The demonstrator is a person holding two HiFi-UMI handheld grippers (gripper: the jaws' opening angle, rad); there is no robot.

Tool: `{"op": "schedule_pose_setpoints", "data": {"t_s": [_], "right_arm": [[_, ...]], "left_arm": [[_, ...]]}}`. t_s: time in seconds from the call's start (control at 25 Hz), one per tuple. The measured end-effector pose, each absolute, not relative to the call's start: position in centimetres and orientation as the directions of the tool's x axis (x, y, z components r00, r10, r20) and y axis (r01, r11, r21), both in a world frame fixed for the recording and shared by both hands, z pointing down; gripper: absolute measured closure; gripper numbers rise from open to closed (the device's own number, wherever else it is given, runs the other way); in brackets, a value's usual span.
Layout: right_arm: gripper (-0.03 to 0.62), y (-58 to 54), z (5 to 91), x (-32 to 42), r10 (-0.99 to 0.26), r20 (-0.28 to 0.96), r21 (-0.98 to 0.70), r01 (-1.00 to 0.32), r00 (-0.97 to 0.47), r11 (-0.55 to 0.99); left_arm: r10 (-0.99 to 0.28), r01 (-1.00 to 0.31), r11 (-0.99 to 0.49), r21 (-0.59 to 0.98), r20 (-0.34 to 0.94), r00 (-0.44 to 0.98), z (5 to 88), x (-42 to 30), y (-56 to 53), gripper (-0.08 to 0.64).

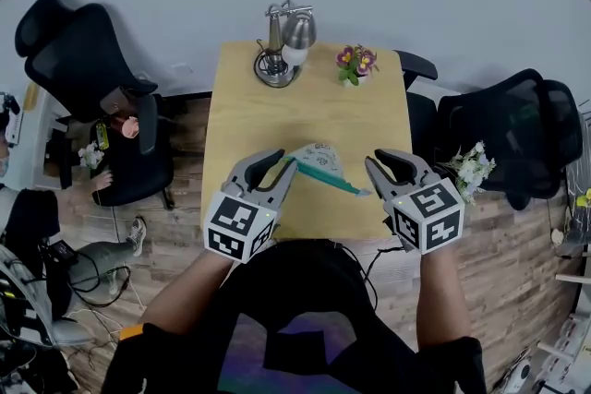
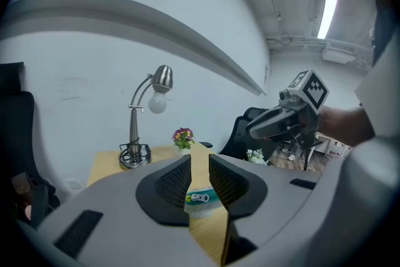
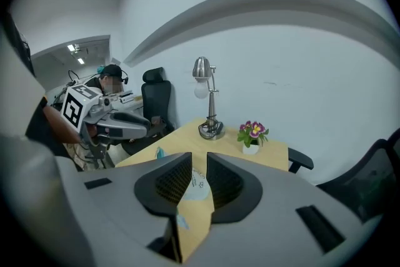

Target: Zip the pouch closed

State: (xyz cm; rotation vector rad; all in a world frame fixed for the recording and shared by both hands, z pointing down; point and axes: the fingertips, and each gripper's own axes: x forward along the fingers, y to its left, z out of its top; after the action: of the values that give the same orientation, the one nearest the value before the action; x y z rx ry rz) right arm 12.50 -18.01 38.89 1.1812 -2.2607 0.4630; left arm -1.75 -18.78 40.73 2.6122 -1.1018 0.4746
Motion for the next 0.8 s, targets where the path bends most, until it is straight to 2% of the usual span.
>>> {"op": "schedule_pose_setpoints", "data": {"t_s": [0.28,0.8], "right_arm": [[0.545,-17.5,37.7,10.3,-0.771,0.528,0.004,-0.907,-0.356,0.422],[0.571,-12.9,39.8,8.1,-0.835,0.507,-0.009,-0.970,-0.215,0.244]], "left_arm": [[-0.680,-0.755,-0.648,0.095,0.375,0.630,39.3,-3.5,-17.2,0.485],[-0.664,-0.740,-0.666,0.094,0.375,0.646,40.1,-5.2,-13.5,0.531]]}}
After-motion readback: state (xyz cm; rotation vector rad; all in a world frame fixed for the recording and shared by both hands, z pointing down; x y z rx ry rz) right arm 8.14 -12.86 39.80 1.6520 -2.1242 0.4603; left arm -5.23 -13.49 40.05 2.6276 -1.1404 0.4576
